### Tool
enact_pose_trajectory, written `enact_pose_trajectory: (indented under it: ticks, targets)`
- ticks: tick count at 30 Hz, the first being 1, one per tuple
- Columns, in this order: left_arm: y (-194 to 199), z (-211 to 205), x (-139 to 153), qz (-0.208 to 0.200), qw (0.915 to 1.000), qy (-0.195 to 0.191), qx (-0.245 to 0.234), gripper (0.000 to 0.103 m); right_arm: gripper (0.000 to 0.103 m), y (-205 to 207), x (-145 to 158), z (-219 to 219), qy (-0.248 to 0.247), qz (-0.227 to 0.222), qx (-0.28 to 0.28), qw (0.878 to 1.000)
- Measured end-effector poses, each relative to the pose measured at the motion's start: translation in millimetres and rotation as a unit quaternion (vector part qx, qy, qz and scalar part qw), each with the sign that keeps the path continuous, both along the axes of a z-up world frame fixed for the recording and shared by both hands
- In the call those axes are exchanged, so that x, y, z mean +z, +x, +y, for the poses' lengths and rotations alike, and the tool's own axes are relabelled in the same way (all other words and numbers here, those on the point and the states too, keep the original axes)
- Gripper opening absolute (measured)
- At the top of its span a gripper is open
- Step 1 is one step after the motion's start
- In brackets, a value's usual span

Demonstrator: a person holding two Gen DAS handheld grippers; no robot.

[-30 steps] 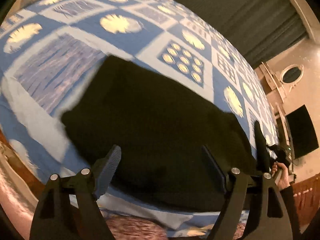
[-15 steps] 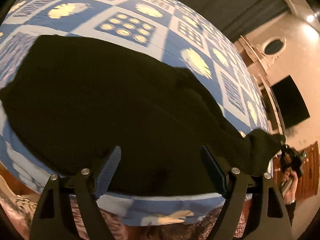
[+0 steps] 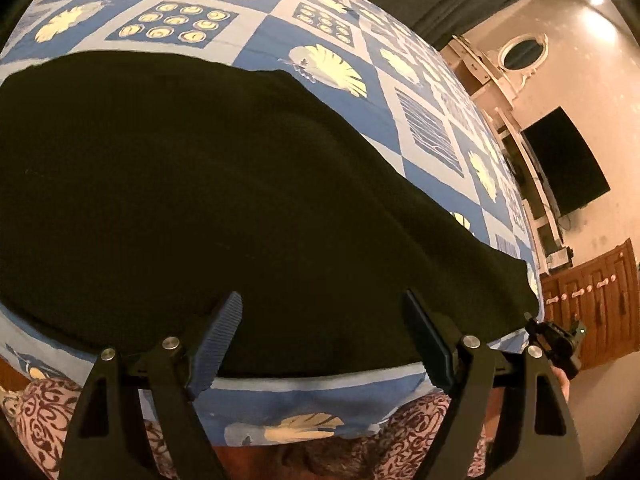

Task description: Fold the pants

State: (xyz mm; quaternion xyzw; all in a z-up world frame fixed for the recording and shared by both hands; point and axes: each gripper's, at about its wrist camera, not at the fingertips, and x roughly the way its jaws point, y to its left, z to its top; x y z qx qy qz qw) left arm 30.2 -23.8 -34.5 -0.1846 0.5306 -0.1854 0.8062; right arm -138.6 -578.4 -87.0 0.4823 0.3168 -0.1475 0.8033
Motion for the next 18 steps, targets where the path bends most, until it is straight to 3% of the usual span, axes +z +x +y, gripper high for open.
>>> enact_pose_trajectory:
  ticks: [4, 6, 9, 11, 12, 14, 15, 17, 18]
  targets:
    - [3, 1, -3, -0.008, 1.0000, 0.004, -0.003, 0.080, 0.006, -7, -3, 1, 0.005, 0.003, 0.003, 1.000]
    - [4, 5, -4, -0.008, 0.9999, -0.007, 0.001, 0.080, 0.012, -11, 3, 0, -0.006, 0.009, -0.003, 1.000]
    - [7, 11, -3, -0.006, 0.9995, -0.027, 0.012, 0.080, 0.023, -15, 32, 2, -0.083, 0.034, -0.028, 0.996]
    - [9, 15, -2, -0.010, 0.9993, -0.030, 0.021, 0.080, 0.029, -4, 55, 11, -0.126, 0.025, -0.008, 0.992]
    - [10, 17, -3, -0.008, 0.9992, -0.033, 0.023, 0.080, 0.041, 10, 68, 22, -0.145, 0.014, 0.025, 0.989]
    - [12, 19, -4, -0.005, 0.9990, -0.037, 0.025, 0.080, 0.049, 49, 84, 52, -0.152, -0.010, 0.123, 0.981]
    - [13, 19, -5, -0.005, 0.9990, -0.037, 0.025, 0.080, 0.049, 81, 87, 78, -0.147, -0.021, 0.209, 0.967]
    - [14, 21, -6, -0.004, 0.9990, -0.037, 0.024, 0.080, 0.049, 126, 85, 118, -0.122, -0.038, 0.322, 0.938]
    - [14, 21, -6, -0.005, 0.9990, -0.037, 0.023, 0.080, 0.049, 155, 79, 145, -0.104, -0.044, 0.389, 0.914]
